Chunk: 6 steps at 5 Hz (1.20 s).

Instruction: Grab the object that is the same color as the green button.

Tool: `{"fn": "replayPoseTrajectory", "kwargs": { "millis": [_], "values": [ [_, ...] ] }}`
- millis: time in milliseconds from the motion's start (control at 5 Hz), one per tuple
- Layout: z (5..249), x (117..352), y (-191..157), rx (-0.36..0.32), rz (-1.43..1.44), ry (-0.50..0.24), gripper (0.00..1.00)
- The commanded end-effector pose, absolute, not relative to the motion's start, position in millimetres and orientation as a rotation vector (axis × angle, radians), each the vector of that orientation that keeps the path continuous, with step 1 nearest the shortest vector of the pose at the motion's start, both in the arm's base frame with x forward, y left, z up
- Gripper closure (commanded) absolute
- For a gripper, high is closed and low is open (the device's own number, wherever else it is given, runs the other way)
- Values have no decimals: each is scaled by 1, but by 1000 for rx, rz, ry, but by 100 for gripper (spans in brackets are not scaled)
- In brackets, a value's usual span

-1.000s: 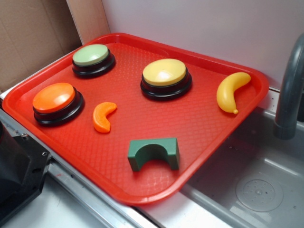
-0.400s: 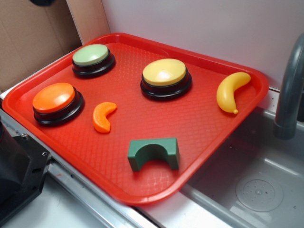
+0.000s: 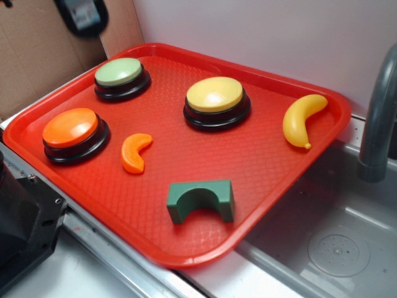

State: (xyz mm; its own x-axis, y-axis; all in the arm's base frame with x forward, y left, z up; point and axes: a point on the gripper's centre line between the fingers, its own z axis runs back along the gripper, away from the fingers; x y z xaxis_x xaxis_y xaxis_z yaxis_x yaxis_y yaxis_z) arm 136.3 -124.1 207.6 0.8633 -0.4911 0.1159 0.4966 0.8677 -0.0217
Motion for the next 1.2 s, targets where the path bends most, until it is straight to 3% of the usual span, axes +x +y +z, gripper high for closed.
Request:
{"fn": "replayPoseTrajectory", "kwargs": {
  "millis": [0, 400, 1000],
  "values": [
    [145, 131, -149, -6, -595, -89, 0],
    [101, 155, -142, 35, -582, -129, 0],
    [37, 175, -154, -46, -614, -91, 0]
  ]
}}
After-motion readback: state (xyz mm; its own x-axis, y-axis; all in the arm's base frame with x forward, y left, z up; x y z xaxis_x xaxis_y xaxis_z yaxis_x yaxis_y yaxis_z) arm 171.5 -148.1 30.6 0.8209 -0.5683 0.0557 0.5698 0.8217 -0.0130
